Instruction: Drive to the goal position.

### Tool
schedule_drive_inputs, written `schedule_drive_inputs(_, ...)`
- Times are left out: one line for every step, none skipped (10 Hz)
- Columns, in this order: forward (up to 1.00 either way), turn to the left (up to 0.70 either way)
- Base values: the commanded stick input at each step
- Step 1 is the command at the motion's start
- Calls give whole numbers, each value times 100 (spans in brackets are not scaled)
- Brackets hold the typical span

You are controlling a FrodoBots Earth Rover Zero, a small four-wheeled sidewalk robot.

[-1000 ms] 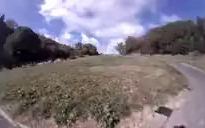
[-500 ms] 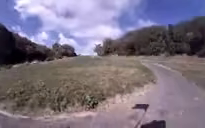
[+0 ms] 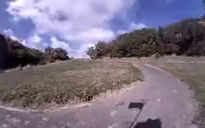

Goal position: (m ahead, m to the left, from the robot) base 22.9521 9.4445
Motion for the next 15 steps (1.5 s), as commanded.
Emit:
schedule_drive_inputs(100,-39)
schedule_drive_inputs(100,-39)
schedule_drive_inputs(100,-39)
schedule_drive_inputs(100,-39)
schedule_drive_inputs(100,-39)
schedule_drive_inputs(100,-39)
schedule_drive_inputs(100,-39)
schedule_drive_inputs(100,-39)
schedule_drive_inputs(100,-39)
schedule_drive_inputs(100,-39)
schedule_drive_inputs(100,-39)
schedule_drive_inputs(100,-39)
schedule_drive_inputs(100,-39)
schedule_drive_inputs(100,-39)
schedule_drive_inputs(100,-39)
